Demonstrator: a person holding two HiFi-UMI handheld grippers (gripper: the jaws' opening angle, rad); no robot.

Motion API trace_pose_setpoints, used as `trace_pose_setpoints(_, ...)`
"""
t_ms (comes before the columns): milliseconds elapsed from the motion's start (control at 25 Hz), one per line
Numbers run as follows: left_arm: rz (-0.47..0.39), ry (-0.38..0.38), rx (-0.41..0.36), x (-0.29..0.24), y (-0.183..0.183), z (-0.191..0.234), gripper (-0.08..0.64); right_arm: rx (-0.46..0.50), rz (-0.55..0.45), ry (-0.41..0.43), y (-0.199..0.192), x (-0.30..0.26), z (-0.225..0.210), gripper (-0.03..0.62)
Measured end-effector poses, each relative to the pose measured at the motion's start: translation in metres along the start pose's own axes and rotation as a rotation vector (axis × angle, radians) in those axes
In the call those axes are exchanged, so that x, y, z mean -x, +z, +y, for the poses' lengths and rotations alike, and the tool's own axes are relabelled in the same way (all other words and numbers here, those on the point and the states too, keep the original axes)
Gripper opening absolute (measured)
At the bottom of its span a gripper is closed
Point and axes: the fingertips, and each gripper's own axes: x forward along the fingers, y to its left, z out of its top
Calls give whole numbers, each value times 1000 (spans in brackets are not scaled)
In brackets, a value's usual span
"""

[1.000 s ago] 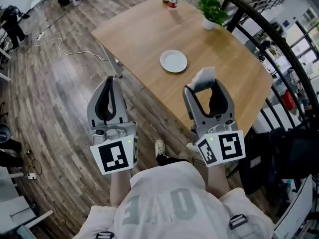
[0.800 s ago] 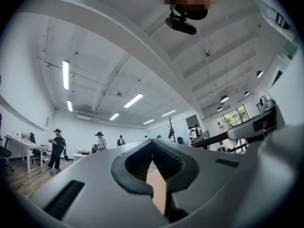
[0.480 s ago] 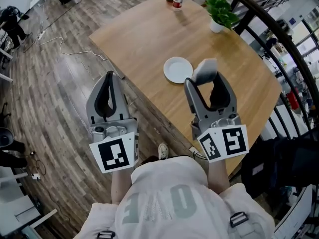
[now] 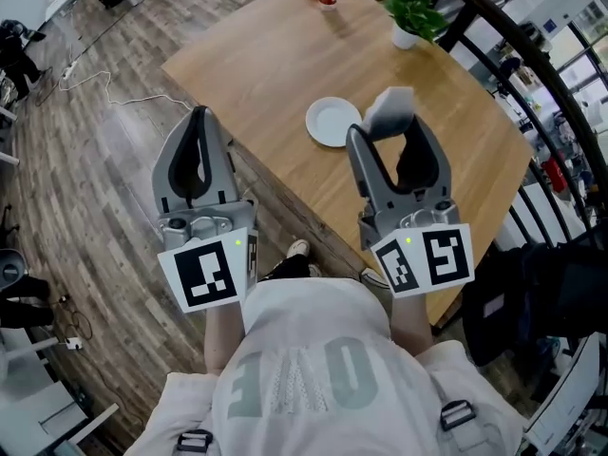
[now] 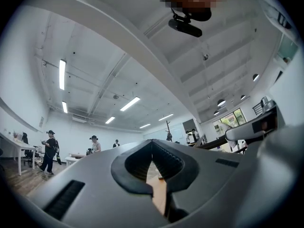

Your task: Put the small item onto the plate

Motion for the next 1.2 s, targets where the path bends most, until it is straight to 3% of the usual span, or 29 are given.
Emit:
trace_pose_setpoints(240,-92,-52,25,-21,23,-9,9,63,-42,-49,21,2,-6,313)
trace_pose_setpoints(480,-76,-85,39,-34,20,-14,9,80,-38,-89,22,-1,-17,313)
trace_pose_setpoints(680,-59,-93,34,-43,5,-11,9,36,-25,-91,21,-13,-25,313)
trace_pose_setpoints(800,-19,-92,30,-48,-12,-9,9,80,-5,-107,19,-30,-33,313)
trace_pose_setpoints(960,19,-94,39,-52,-28,-13,9,130,49,-128,-1,-55,-53,313)
trace_pose_setpoints(1200,74,-92,49,-55,-55,-3,9,107,213,-119,-78,-107,-76,313)
